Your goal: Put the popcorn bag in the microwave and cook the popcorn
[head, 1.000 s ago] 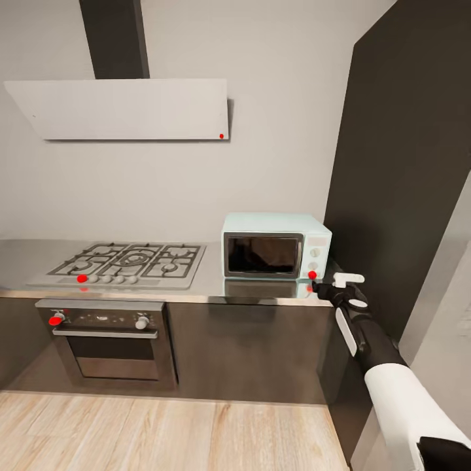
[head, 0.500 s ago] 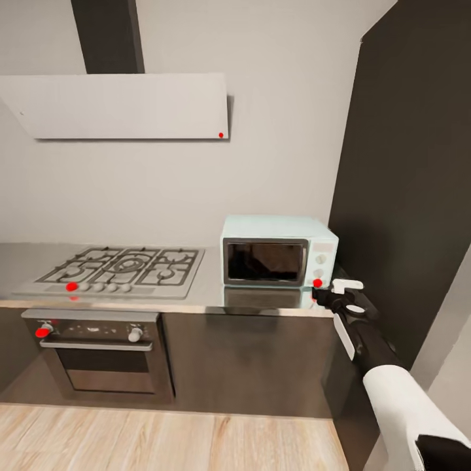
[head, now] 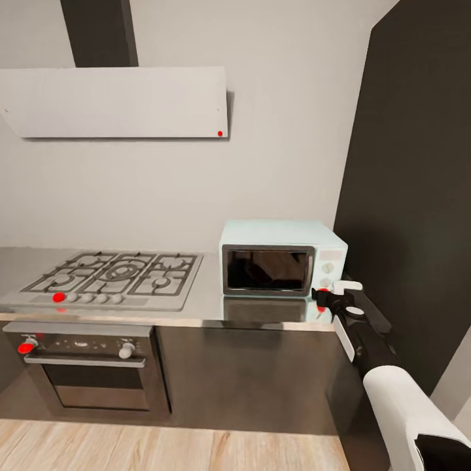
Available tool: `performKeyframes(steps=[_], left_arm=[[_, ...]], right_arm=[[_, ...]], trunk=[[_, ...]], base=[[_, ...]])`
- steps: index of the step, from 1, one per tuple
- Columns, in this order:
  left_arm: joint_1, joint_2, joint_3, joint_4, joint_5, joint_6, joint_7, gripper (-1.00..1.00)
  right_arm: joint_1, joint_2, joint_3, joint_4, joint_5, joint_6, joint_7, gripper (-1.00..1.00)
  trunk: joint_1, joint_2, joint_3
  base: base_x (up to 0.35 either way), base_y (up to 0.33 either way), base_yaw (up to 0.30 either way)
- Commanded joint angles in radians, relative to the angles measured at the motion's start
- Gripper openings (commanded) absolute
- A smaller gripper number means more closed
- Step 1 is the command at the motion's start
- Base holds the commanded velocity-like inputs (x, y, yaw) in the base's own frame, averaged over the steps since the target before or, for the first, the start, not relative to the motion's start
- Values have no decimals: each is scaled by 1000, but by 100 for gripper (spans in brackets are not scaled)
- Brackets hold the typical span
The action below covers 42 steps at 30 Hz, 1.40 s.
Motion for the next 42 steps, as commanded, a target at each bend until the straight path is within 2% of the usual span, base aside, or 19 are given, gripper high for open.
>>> performKeyframes(steps=[1, 13, 17, 20, 25, 26, 28, 36, 42], left_arm=[[-1, 0, -8, 1, 10, -4, -1, 100], [-1, -1, -8, 1, 9, -5, -2, 100], [-1, -1, -8, 1, 9, -5, -2, 100], [-1, -1, -8, 1, 9, -6, -2, 100], [-1, -1, -8, 1, 9, -6, -2, 100], [-1, -1, -8, 1, 9, -7, -2, 100], [0, -1, -8, 1, 9, -7, -2, 100], [-1, -1, -8, 1, 9, -7, -2, 100], [-1, -6, -8, 1, 9, -7, -1, 100]], right_arm=[[0, 0, 1, -2, 2, 6, -2, 100], [0, -15, 1, 0, 0, 12, 22, 100], [0, -22, -1, 9, -1, 19, 88, 100], [0, -26, 1, 69, 3, 11, 166, 100], [0, -33, -3, 85, 3, 9, 182, 100], [0, -46, -5, 85, 1, 9, 182, -100], [-1, -66, -6, 86, -2, 9, 183, -100], [-1, -90, -7, 64, -3, 14, 182, -100], [-1, -97, -8, 63, -4, 20, 182, -100]], trunk=[[0, -1, -1], [0, -1, -1], [0, -1, -1], [0, -1, -1], [0, -1, -1], [0, -1, -1], [0, -1, -1], [0, -1, -1], [0, -1, -1]], base=[[180, 0, 0], [19, 0, 0], [0, 0, 0], [0, 0, 0], [0, 0, 0], [0, 0, 0], [0, 0, 0], [0, 0, 0], [0, -13, 0]])
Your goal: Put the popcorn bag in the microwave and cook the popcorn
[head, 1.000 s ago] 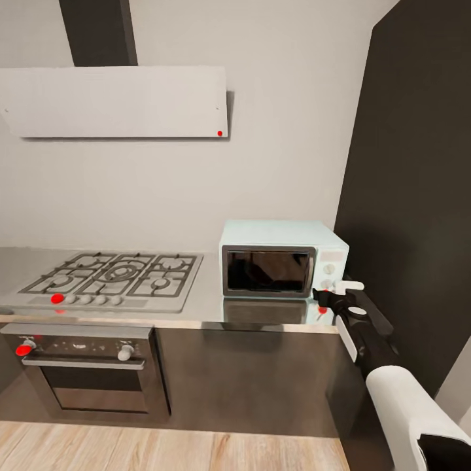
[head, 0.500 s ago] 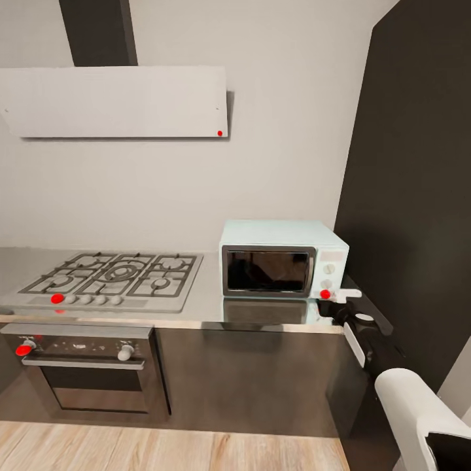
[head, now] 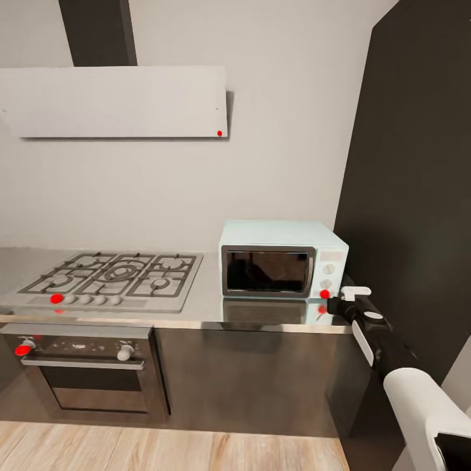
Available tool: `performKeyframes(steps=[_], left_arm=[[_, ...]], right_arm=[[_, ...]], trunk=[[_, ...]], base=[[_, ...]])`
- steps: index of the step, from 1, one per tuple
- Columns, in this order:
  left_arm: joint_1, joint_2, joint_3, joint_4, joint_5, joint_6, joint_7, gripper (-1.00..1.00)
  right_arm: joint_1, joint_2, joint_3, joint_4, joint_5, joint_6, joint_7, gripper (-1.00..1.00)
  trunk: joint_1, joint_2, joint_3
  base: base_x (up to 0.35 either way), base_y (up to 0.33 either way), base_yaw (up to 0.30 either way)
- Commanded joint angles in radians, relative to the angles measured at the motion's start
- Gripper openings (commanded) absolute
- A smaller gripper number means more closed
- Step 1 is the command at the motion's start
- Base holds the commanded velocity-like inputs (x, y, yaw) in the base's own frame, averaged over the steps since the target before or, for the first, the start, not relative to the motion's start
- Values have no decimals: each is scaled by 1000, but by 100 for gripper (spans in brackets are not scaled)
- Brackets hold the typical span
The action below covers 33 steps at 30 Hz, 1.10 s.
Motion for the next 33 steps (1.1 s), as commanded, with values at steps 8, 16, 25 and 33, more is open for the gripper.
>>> performKeyframes(steps=[8, 16, 25, 33], left_arm=[[0, 4, -8, 2, 11, -4, -2, 100], [0, 6, -7, 2, 11, -4, -2, 100], [0, 6, -7, 2, 11, -4, -2, 100], [0, 6, -7, 2, 11, -4, -2, 100]], right_arm=[[0, 2, -2, 0, 2, 1, -1, -100], [0, 12, -2, 7, 1, -3, -7, -100], [0, 10, -3, 52, 3, -6, -9, -100], [0, 8, -4, 54, 3, -6, -9, -100]], trunk=[[0, -1, -1], [0, -1, -1], [0, -1, -1], [0, -1, -1]], base=[[0, -78, 0], [31, 0, 0], [122, 0, 0], [101, 0, 0]])
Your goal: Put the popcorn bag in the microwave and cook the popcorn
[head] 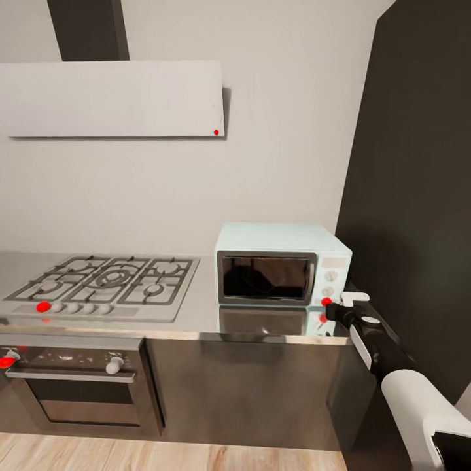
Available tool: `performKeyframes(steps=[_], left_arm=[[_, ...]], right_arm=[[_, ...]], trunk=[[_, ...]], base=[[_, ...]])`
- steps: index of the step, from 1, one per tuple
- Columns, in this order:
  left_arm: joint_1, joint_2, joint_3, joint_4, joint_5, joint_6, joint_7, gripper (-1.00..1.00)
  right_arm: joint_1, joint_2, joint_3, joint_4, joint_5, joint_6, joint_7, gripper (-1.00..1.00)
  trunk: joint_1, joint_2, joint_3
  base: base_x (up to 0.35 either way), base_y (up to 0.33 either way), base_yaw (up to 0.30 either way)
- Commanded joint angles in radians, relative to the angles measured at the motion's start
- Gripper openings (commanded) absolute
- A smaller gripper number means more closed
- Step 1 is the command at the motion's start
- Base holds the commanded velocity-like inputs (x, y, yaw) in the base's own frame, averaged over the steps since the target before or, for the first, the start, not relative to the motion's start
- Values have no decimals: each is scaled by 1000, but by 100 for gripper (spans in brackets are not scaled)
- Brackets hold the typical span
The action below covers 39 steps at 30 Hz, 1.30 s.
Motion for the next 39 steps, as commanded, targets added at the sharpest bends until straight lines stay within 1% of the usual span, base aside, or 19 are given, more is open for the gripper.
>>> performKeyframes(steps=[1, 10, 18, 28, 32, 35, 39], left_arm=[[-1, 0, -8, 1, 10, -4, -2, 100], [-1, 0, -8, 1, 10, -4, -2, 100], [-1, 0, -8, 1, 10, -4, -2, 100], [-1, 0, -8, 1, 10, -4, -2, 100], [-1, 0, -9, 1, 10, -4, -2, 100], [-1, -1, -10, 1, 9, -5, -3, 100], [-1, -4, -10, 1, 9, -5, -2, 100]], right_arm=[[0, 1, -4, -2, 2, 6, 7, -100], [0, 2, -4, 1, 2, 6, 7, -100], [0, -4, -4, 33, 2, 4, 7, -100], [0, -4, -4, 36, 3, 4, 7, -100], [0, -4, -4, 55, 3, -18, 7, -100], [0, -5, -4, 57, 4, -22, 9, -100], [0, -5, -4, 56, 5, -21, 12, -100]], trunk=[[0, -1, -1], [0, -1, -1], [0, -1, -1], [0, -1, -1], [0, -1, -1], [0, -1, -1], [0, -1, -1]], base=[[98, 0, 0], [98, 0, 0], [98, 0, 0], [95, 0, 0], [82, 0, 0], [-40, 0, 0], [-294, 0, 0]])
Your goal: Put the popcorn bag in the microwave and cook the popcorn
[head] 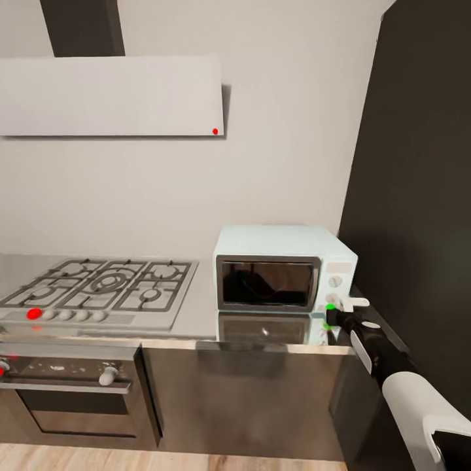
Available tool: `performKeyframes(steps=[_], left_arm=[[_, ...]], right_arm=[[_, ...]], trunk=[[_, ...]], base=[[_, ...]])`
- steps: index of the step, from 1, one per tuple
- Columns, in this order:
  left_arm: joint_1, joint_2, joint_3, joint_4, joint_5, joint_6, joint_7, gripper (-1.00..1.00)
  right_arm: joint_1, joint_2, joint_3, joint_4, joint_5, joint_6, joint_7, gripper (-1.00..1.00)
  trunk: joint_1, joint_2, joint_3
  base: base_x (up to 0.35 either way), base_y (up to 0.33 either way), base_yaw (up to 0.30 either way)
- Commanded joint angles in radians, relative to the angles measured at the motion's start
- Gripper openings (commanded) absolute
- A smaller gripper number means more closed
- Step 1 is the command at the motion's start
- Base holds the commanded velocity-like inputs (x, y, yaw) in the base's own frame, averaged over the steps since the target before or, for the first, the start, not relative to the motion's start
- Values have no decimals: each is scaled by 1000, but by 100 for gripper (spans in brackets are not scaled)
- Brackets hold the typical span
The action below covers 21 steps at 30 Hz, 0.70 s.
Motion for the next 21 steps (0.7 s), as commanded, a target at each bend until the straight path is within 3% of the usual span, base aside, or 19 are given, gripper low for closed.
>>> performKeyframes(steps=[1, 10, 13, 14, 16, 17, 21], left_arm=[[-1, -1, -8, 1, 10, -4, -2, 100], [-1, -3, -8, 1, 10, -3, -1, 100], [-1, -3, -8, 1, 10, -3, -1, 100], [-1, -3, -8, 1, 10, -3, -1, 100], [-1, -3, -8, 1, 10, -3, -1, 100], [-1, -3, -8, 1, 10, -3, -1, 100], [-1, -4, -8, 1, 10, -3, -2, 100]], right_arm=[[0, 1, -5, -3, 2, 6, 8, -100], [0, 1, -4, -13, 4, 12, 8, -100], [-1, 5, -5, -85, 4, 23, 8, -100], [0, 8, -4, -134, 6, 44, 7, -100], [0, 13, -5, -256, 3, 182, 8, -100], [0, 14, -6, -270, 1, 207, 8, -100], [0, 5, -7, -174, -1, 225, 11, -100]], trunk=[[-1, -1, -1], [-1, -1, -1], [-1, -1, -1], [-1, -1, -1], [-1, -1, -1], [-1, -1, -1], [-1, -1, -1]], base=[[-339, 0, 0], [-345, 0, 0], [-345, 0, 0], [-345, 0, 0], [-345, 0, 0], [-345, 0, 0], [-345, 0, 0]])
